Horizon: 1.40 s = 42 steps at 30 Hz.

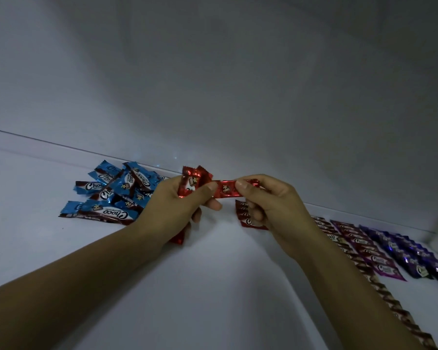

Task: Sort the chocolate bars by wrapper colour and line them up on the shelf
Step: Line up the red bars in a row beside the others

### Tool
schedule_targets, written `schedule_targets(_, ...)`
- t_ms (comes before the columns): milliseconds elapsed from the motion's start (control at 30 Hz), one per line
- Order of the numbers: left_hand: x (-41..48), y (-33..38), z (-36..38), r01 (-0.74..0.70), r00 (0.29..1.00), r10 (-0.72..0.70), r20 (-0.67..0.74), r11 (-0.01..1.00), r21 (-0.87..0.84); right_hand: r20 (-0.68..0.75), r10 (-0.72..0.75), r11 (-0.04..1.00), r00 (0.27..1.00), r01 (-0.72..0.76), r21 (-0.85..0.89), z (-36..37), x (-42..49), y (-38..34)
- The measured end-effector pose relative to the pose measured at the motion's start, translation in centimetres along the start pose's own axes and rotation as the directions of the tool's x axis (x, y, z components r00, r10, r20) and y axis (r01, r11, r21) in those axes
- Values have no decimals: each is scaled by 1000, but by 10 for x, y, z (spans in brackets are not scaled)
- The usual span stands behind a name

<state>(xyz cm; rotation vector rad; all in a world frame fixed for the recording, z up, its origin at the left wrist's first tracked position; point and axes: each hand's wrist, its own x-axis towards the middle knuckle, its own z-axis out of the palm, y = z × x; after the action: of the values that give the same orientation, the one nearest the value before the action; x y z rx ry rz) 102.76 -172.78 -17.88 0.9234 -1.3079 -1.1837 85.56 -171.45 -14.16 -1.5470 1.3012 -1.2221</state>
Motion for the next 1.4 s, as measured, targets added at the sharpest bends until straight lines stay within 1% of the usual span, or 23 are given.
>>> schedule_targets(100,2,2,-1,106,993,-112,-25,980,-167,47,44,995,998,-49,91,-2,1,1)
schedule_targets(233,3,2,-1,141,990,-143,3,969,-201,101,49,980,994,-67,188,1,2,-1)
schedule_targets(267,3,1,-1,139,990,-142,-3,971,-197,97,37,981,995,-54,186,1,2,0)
schedule_targets(367,3,-1,-1,146,985,-158,-66,978,-152,54,-6,998,999,3,55,4,2,4)
schedule_targets(500,3,-4,-1,115,988,-123,-98,990,-79,55,28,1000,998,-28,9,8,2,5)
schedule_targets(567,2,-4,-1,101,987,-109,-114,992,-72,66,85,996,994,-86,22,7,3,4)
schedule_targets(667,1,-3,-1,107,989,-110,-97,994,-29,68,188,975,980,-195,111,5,5,4)
schedule_targets(733,0,-2,1,122,990,-121,-67,992,14,-12,212,962,977,-207,178,0,6,3)
schedule_targets(767,0,-2,2,126,991,-124,-55,991,36,-57,203,966,978,-190,176,-6,7,1)
schedule_targets(833,1,-2,3,135,990,-131,-54,989,61,-103,170,982,980,-160,102,-18,7,-3)
schedule_targets(900,2,-1,3,152,987,-147,-67,986,67,-153,134,989,979,-142,-40,-28,5,-7)
schedule_targets(967,3,-2,3,157,986,-151,-77,983,92,-240,72,971,968,-123,-205,-36,5,-8)
schedule_targets(1033,4,-2,4,139,989,-132,-67,984,112,-267,26,951,963,-106,-290,-41,4,-10)
schedule_targets(1100,3,-1,4,129,991,-123,-51,983,130,-245,19,930,969,-108,-352,-44,3,-11)
schedule_targets(1167,2,-1,5,132,991,-128,-42,982,138,-193,41,884,980,-125,-450,-45,4,-8)
schedule_targets(1267,1,0,6,129,992,-125,-32,978,162,-91,67,741,994,-111,-663,-45,7,-2)
schedule_targets(1367,2,-1,6,125,992,-121,-33,976,179,-44,129,643,991,-117,-757,-42,8,3)
schedule_targets(1400,2,-1,6,124,992,-120,-33,975,184,-36,128,607,991,-107,-787,-41,9,5)
